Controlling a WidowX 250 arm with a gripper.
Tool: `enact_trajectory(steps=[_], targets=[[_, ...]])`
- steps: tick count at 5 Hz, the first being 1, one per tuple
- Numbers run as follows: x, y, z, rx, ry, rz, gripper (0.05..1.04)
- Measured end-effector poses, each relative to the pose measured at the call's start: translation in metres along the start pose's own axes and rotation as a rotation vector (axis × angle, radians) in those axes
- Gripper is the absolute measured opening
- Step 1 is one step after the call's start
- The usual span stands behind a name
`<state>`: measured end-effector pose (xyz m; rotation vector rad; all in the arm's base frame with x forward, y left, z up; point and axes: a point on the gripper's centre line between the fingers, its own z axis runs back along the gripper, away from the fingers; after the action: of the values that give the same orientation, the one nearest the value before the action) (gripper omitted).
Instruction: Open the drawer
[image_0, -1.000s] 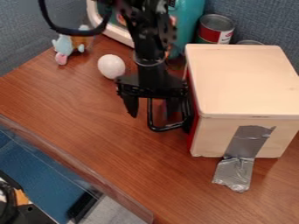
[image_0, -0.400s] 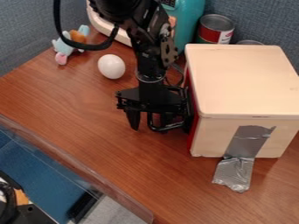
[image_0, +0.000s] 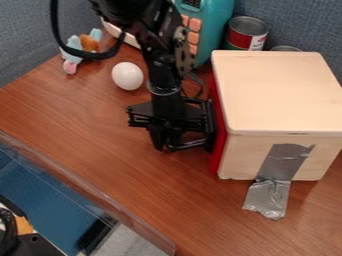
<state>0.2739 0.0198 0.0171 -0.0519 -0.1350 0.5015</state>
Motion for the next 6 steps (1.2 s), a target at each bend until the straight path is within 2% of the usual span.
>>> enact_trajectory(steps=[3,6], targets=[[-0.01,0.036,0.008,0.036,0.004,-0.005,0.159],[-0.028,0.069,0.011,0.035,0.035,0.047,0.158]])
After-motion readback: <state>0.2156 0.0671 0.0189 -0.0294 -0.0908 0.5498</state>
